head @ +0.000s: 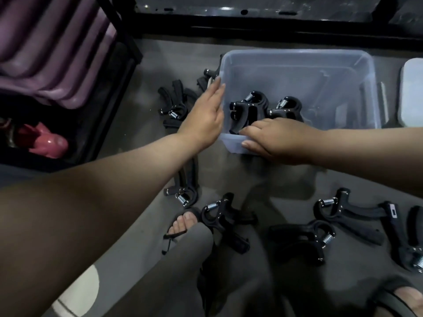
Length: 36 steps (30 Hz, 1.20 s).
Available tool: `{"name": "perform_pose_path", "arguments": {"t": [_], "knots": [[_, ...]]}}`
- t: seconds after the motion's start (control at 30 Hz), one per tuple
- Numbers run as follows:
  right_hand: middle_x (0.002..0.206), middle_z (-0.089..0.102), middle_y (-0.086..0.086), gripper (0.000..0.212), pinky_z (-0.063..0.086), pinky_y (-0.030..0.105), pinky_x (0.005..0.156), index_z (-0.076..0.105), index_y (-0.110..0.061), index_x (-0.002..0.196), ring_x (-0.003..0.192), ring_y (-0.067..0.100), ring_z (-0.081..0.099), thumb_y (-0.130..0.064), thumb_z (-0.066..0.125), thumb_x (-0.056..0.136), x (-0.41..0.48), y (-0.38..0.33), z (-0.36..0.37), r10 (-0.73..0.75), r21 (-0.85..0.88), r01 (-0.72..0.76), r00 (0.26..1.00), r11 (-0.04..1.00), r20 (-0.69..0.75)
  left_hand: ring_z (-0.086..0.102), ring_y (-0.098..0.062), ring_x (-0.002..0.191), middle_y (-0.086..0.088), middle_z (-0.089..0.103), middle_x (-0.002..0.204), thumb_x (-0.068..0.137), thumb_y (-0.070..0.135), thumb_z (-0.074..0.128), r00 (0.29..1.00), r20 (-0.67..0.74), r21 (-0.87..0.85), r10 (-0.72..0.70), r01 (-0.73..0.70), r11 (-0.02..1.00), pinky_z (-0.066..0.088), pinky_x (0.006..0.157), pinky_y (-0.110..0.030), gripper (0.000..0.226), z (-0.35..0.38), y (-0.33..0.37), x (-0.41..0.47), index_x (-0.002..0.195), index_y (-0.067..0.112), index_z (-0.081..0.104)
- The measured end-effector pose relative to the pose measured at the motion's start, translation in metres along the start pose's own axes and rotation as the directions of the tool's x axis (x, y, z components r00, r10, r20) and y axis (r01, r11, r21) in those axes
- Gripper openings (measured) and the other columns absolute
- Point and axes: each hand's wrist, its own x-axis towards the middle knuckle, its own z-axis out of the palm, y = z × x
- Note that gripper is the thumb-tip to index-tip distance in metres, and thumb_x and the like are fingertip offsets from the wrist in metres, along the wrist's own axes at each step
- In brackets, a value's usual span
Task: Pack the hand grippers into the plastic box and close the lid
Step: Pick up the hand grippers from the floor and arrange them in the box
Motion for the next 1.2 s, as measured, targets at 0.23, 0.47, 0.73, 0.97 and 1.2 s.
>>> {"name": "perform_pose_path", "arguments": {"t": [0.23,0.47,0.73,0.97,1.2], "knots": [[0.107,0.061,0.009,0.046,0.046,0.041,0.08,0.05,-0.016,0.112,0.101,0.032,0.058,-0.051,0.022,0.099,0.004,-0.004,0.002,0.017,0.018,-0.018,1.0,1.0,0.016,0.037,-0.027,0.133,-0.014,0.042,0.141,0.098,0.02,0.037,0.937,-0.226,-0.022,-0.266,0.268,0.963,0.023,0.113,-0.028,0.042,0.008,-0.027,-0.065,0.137,0.005,0.046],[0.107,0.062,0.007,0.047,0.048,0.042,0.081,0.051,-0.018,0.111,0.099,0.031,0.059,-0.052,0.02,0.099,0.006,-0.003,0.001,0.014,0.015,-0.015,0.999,1.0,0.045,0.044,-0.036,0.124,-0.014,0.045,0.128,0.091,0.033,0.052,0.868,0.202,0.356,-0.454,0.367,0.859,0.038,0.104,-0.045,0.043,0.008,-0.077,-0.073,0.129,0.015,0.048],[0.107,0.06,0.007,0.044,0.047,0.043,0.082,0.049,-0.018,0.105,0.1,0.031,0.058,-0.052,0.022,0.1,0.014,-0.005,-0.001,0.068,0.093,-0.079,0.991,0.993,0.115,0.038,-0.038,0.128,-0.014,0.041,0.138,0.08,0.051,0.067,0.688,0.323,0.511,-0.65,0.451,0.732,0.037,0.102,-0.045,0.079,0.027,-0.081,-0.093,0.137,0.021,0.022],[0.103,0.058,0.005,0.044,0.046,0.041,0.08,0.05,-0.017,0.101,0.099,0.028,0.057,-0.053,0.024,0.1,0.016,-0.006,-0.001,0.106,0.173,-0.13,0.985,0.976,0.14,0.047,-0.036,0.119,-0.02,0.052,0.122,0.071,0.031,0.074,0.691,0.188,0.441,-0.698,0.576,0.689,0.042,0.097,-0.039,0.083,0.039,-0.062,-0.093,0.132,0.014,0.022],[0.097,0.056,0.003,0.046,0.048,0.044,0.082,0.049,-0.021,0.097,0.095,0.026,0.058,-0.058,0.021,0.096,0.017,-0.002,0.001,0.105,0.221,-0.136,0.984,0.966,0.147,0.057,-0.034,0.106,-0.018,0.059,0.114,0.084,0.024,0.061,0.688,-0.046,-0.053,-0.725,0.723,0.689,0.045,0.087,-0.034,0.042,0.014,-0.054,-0.076,0.117,0.005,0.043]]}}
